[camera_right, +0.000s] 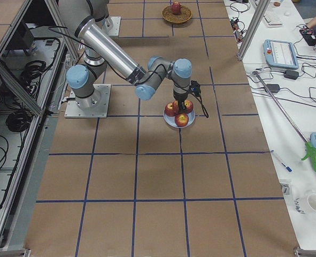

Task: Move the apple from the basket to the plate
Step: 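Lower the apple onto the plate and open the right gripper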

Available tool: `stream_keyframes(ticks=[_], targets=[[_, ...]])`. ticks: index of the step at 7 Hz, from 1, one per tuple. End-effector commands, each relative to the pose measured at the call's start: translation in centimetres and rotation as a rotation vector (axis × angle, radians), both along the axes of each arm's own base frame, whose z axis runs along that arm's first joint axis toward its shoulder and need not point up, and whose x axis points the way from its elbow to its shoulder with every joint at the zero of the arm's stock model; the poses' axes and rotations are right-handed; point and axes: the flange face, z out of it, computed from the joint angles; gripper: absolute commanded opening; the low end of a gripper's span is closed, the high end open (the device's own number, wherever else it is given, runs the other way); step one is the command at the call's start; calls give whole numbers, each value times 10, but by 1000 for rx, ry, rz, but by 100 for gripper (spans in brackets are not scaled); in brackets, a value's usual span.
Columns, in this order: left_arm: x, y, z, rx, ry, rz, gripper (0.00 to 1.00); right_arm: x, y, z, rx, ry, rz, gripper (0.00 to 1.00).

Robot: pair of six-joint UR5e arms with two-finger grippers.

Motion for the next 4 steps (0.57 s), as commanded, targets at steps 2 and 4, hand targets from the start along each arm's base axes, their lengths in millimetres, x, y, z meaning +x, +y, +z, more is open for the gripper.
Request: stream_keyframes(ticks=[2, 4], targets=[[1, -6, -4, -2, 2, 3, 99, 8, 2, 22, -28, 17, 2, 100], [0, -8, -6, -8, 5, 4, 99, 38, 15, 76, -42, 20, 7, 100]])
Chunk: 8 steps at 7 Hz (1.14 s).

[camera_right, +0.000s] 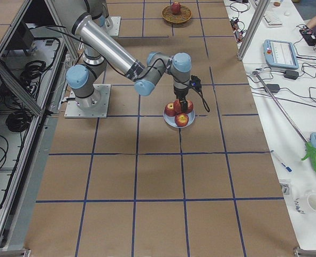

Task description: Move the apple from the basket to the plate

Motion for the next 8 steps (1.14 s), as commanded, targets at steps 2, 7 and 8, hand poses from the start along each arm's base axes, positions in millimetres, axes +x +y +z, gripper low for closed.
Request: stream_keyframes(ticks=[2, 7, 8], targets=[[0, 3, 5, -14, -4, 0, 99, 69, 17, 101, 3, -8, -12, 100], [0, 2, 3, -11, -3, 1, 99, 228, 77, 171, 92, -38, -206, 100], [0, 2, 4, -12, -4, 0, 99, 235, 78, 171, 94, -38, -195, 100]])
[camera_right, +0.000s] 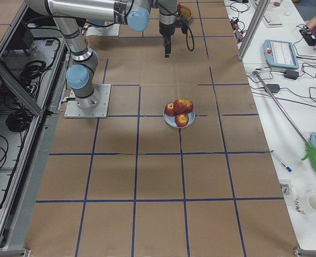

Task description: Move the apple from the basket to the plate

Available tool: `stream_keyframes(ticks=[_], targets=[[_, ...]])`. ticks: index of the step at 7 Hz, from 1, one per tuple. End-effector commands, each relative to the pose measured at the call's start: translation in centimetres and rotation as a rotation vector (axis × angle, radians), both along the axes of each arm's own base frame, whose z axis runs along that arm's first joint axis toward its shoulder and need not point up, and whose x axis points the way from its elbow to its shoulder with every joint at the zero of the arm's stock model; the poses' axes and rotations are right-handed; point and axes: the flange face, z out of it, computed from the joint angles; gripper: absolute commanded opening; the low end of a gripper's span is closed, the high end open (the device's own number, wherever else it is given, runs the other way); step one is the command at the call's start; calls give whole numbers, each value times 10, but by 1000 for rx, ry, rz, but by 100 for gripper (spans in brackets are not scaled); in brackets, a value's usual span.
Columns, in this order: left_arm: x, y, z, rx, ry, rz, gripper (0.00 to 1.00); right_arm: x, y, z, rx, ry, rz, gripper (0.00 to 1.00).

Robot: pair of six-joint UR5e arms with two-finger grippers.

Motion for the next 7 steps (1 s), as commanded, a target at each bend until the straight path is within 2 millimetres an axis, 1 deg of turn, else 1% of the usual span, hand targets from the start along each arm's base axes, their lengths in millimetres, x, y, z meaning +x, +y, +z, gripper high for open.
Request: stream_keyframes(ticks=[1, 4, 7], targets=[[0, -1, 0, -1, 0, 0, 99, 17, 5, 5, 0, 1, -9, 100], [-1, -4, -3, 5, 9, 2, 99, 19, 1, 11, 16, 1, -24, 100], [-1, -5, 0, -1, 7, 1, 99, 18, -4, 10, 19, 4, -26, 100]])
